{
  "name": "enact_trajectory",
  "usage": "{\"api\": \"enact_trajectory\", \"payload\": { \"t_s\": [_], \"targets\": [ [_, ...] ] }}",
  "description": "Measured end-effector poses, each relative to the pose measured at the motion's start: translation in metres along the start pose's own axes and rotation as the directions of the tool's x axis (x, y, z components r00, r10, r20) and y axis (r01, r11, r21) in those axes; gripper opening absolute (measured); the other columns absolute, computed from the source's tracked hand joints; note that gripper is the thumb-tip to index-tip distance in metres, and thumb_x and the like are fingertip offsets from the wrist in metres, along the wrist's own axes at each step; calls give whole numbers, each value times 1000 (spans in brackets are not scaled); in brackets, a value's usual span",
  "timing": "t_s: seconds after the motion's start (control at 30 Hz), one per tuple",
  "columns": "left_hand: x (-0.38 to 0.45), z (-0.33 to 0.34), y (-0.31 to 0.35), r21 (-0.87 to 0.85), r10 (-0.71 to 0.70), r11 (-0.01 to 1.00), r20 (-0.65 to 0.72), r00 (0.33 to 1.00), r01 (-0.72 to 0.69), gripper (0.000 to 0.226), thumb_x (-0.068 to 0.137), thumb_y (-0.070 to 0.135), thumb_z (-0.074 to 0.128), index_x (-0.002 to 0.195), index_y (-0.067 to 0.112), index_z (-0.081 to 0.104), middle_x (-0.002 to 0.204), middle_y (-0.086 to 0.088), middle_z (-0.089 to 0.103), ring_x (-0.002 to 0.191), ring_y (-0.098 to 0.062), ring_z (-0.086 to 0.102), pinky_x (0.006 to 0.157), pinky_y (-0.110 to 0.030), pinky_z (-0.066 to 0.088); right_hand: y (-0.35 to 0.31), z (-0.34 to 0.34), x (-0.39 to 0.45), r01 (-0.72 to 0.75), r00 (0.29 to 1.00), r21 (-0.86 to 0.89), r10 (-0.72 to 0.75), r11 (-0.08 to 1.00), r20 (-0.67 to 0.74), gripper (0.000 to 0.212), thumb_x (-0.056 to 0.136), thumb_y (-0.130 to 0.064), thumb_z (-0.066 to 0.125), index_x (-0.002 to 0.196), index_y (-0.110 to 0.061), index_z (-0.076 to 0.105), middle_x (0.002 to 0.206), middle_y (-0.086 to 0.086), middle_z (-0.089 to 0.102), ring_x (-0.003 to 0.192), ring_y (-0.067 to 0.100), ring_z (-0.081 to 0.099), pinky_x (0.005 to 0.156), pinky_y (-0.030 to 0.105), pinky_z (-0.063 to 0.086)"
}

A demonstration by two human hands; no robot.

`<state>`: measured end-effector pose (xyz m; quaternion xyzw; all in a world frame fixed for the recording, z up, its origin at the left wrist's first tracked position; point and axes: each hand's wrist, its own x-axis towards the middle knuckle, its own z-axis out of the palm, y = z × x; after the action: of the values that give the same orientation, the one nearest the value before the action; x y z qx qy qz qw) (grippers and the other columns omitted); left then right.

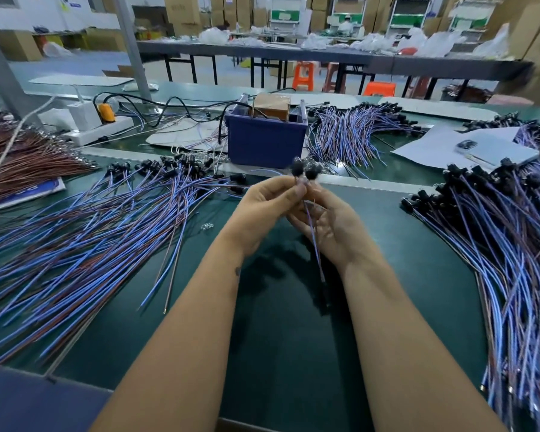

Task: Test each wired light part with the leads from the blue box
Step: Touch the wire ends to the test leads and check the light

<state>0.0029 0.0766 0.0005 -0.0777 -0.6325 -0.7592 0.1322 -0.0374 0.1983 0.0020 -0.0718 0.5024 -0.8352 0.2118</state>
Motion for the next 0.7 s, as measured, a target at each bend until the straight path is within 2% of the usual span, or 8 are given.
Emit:
{"api": "enact_trajectory", "payload": {
  "t_s": [0.1,0.17,0.27,0.37,0.43,0.53,0.63,0.7],
  "targets": [
    [3,-4,-3,-56,18,998,-152,988,-27,12,97,15,54,90,11,64,88,-5,73,83,-17,70,76,-26,57,3,0,4,-27,1000,-61,27,998,-4,38,101,-9,47,134,11,45,127,32,55,113,38,52,112,51,33],
    [5,-6,-3,-81,27,996,-216,976,-45,15,100,12,49,90,10,60,86,-3,74,85,-14,70,75,-24,56,3,0,6,-27,1000,-103,25,994,-15,32,100,-6,47,128,9,49,110,26,64,102,34,57,104,47,42],
    [7,-8,-1,20,102,994,-398,912,-103,14,99,15,52,87,15,61,82,5,68,80,-7,63,70,-24,54,3,-2,7,-28,999,-111,24,993,-37,14,98,2,44,99,-3,57,68,9,67,55,12,59,55,19,50],
    [8,-26,-3,214,146,977,-677,721,4,20,98,26,56,81,18,60,67,6,54,56,-11,43,52,-29,36,0,-5,8,-9,998,-17,8,1000,-69,22,99,1,38,91,-7,57,55,1,59,35,4,37,37,13,27],
    [7,-39,-1,125,74,991,-830,552,55,26,99,22,53,74,14,55,60,3,51,44,-9,43,47,-26,35,-1,-8,9,-2,999,59,5,998,-54,23,102,-10,36,91,-9,56,49,-4,49,32,3,28,35,14,19],
    [5,-51,11,-20,41,985,-940,339,-173,28,100,16,49,73,10,47,60,-2,57,40,-7,54,46,-22,46,-1,-11,11,19,999,134,-12,991,-51,28,104,-24,36,89,-12,56,46,-7,39,31,4,22,34,15,14],
    [6,-56,17,-75,40,915,-962,272,-397,18,100,16,51,85,8,46,83,-16,64,58,-15,64,58,-22,54,0,-10,11,67,994,110,-57,992,-93,27,103,-24,38,85,-13,56,47,-7,38,33,5,24,38,15,14],
    [6,-58,14,-3,76,951,-967,242,-308,19,99,23,54,89,14,42,83,-8,62,62,-15,62,59,-24,54,1,-10,12,77,992,94,-67,993,-103,27,103,-24,38,85,-13,55,47,-6,40,33,5,26,38,14,16]
  ]
}}
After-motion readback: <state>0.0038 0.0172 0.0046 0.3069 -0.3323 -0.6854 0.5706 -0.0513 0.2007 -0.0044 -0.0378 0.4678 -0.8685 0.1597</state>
